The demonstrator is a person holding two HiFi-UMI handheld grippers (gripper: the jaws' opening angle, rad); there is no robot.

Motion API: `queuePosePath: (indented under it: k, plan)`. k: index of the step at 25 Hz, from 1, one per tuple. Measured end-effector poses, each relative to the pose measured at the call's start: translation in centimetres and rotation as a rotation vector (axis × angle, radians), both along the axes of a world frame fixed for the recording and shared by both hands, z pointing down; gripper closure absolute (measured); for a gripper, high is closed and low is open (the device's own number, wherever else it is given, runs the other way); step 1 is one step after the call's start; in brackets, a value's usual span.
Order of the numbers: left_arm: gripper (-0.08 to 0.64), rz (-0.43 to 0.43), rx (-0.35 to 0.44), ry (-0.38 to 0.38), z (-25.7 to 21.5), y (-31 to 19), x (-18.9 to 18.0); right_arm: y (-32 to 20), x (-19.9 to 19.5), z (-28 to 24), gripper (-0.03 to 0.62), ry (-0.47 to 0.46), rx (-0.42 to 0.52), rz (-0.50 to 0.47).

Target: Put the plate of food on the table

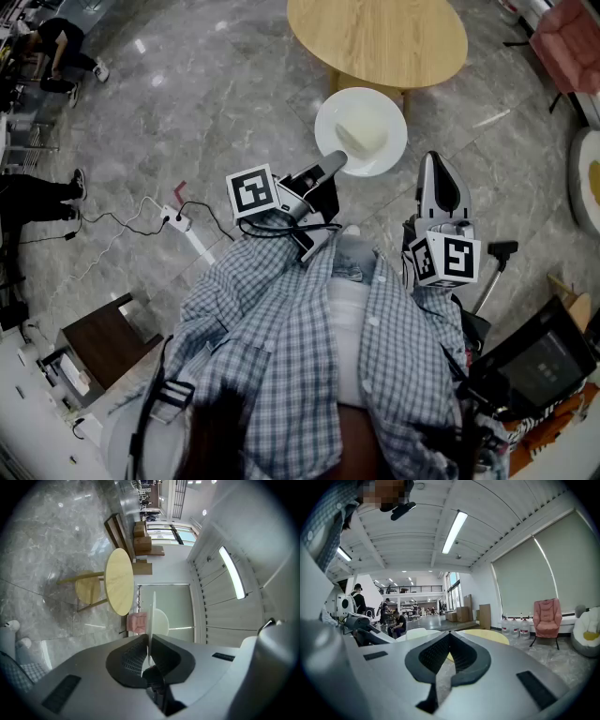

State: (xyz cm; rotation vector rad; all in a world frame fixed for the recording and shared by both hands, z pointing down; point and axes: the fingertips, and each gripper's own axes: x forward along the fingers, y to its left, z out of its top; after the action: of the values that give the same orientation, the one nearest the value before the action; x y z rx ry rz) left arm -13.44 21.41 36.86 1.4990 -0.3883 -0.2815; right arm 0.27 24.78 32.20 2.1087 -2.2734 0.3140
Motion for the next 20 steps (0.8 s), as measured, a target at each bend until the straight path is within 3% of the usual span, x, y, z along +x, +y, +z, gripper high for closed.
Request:
queuePosePath:
  k: [20]
  plan:
    - [0.54,-0.042,0.001,-0.01,0.4,-0.5,-0.5,-0.5,0.4,1.0,0.584,-0.02,-0.019,-0.015]
